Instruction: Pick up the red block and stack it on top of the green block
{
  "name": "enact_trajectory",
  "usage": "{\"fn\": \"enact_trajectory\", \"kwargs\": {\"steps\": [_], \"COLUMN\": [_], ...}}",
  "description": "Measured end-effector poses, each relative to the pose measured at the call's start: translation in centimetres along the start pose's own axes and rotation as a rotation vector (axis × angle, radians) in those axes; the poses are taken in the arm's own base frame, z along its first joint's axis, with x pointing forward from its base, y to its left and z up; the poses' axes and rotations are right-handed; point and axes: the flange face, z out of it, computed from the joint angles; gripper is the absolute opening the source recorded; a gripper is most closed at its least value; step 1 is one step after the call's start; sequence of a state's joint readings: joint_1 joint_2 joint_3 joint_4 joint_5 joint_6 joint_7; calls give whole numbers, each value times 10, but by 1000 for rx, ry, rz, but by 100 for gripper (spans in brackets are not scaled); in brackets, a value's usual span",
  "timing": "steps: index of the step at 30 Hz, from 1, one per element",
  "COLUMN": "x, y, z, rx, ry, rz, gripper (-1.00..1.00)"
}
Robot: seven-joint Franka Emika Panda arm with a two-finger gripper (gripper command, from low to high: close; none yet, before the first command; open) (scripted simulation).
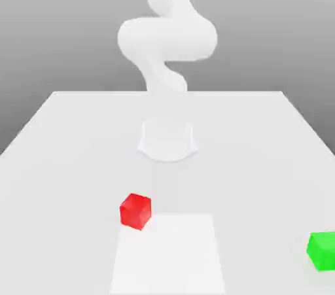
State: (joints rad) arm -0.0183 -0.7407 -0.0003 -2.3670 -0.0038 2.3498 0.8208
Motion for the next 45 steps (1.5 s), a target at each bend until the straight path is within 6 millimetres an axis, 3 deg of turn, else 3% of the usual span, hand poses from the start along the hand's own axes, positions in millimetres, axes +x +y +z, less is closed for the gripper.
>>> {"fn": "enact_trajectory", "kwargs": {"steps": [5,11,18,23,24,31,39,42,45], "x": [-23,-78,-180,-210,-214,-214,-188,-194,-224], "y": [53,146,281,314,318,319,290,243,176], "z": [118,226,313,347,352,353,310,322,338], "rx": [-158,-351,-585,-610,-611,-611,-610,-571,-506], "ry": [-100,-224,-379,-394,-394,-394,-395,-448,-521], "rz": [81,190,332,347,347,348,343,157,-112], "gripper": [0,0,0,0,-100,-100,-100,-100,-100]}}
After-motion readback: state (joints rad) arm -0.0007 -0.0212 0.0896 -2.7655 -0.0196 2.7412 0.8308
